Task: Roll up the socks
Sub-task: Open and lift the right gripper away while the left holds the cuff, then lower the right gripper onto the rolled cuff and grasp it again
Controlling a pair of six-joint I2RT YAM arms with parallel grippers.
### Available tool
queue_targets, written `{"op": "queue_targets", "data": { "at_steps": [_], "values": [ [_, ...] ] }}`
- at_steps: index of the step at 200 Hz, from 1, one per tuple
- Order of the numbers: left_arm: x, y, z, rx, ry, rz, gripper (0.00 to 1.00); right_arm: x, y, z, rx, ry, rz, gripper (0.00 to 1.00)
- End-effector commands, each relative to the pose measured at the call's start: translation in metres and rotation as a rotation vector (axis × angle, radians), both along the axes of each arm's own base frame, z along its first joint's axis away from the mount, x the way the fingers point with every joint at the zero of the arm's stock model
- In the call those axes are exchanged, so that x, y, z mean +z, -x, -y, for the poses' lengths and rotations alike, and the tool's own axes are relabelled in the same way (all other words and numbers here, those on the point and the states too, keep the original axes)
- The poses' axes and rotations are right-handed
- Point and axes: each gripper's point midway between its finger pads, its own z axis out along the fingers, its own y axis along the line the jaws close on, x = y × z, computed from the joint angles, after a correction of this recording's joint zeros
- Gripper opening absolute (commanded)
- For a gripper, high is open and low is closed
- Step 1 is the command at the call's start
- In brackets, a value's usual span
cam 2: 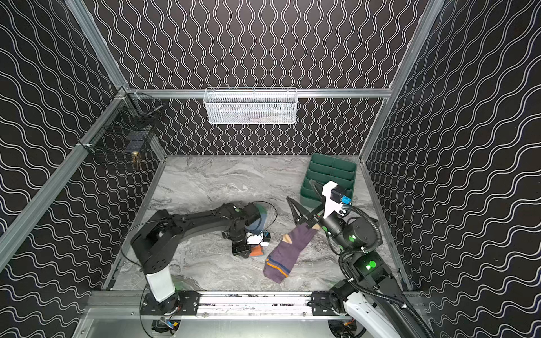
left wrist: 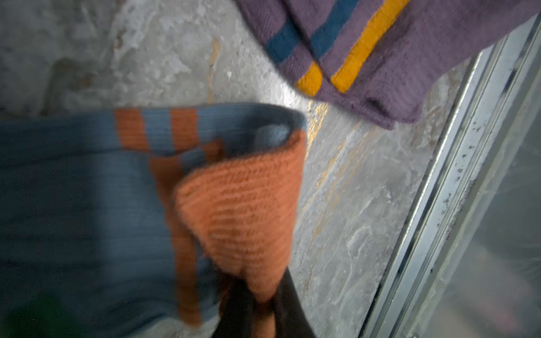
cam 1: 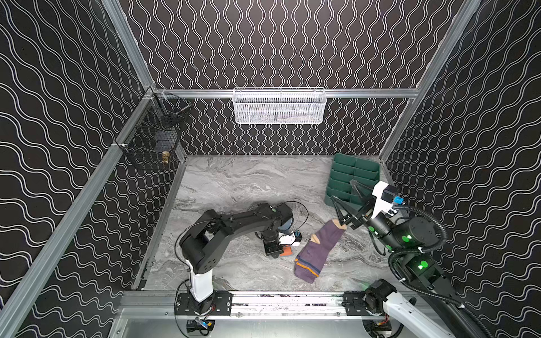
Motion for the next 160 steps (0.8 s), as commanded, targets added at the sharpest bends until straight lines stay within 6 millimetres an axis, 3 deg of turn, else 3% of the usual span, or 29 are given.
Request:
{"op": "queue_targets", "data": {
  "at_steps": [1, 20, 36, 56, 89, 160],
  "values": [
    [-0.005, 0.010, -0.003, 0.025, -0.033, -0.093, 0.00, -0.098, -0.010, -0.003, -0.031, 0.367, -0.275, 1.00],
    [-0.015, 0.009, -0.006, 0.042, -0.051, -0.110, 0.00, -0.139, -0.002, -0.009, -0.058, 0.609, -0.298, 0.99],
    [-0.022, 0.008, -0.009, 0.051, -0.061, -0.112, 0.00, -0.170, 0.023, -0.030, 0.013, 0.828, -0.192, 0.95],
    [-0.026, 0.008, -0.010, 0.059, -0.051, -0.115, 0.00, -0.214, 0.056, -0.055, 0.191, 1.066, -0.044, 0.79],
    [-0.031, 0.008, -0.014, 0.062, -0.061, -0.127, 0.00, -0.254, 0.098, -0.094, 0.411, 1.151, 0.267, 0.73],
    [-0.034, 0.007, -0.015, 0.067, -0.062, -0.132, 0.00, -0.327, 0.082, -0.133, 0.428, 1.311, 0.348, 0.73]
  ]
}}
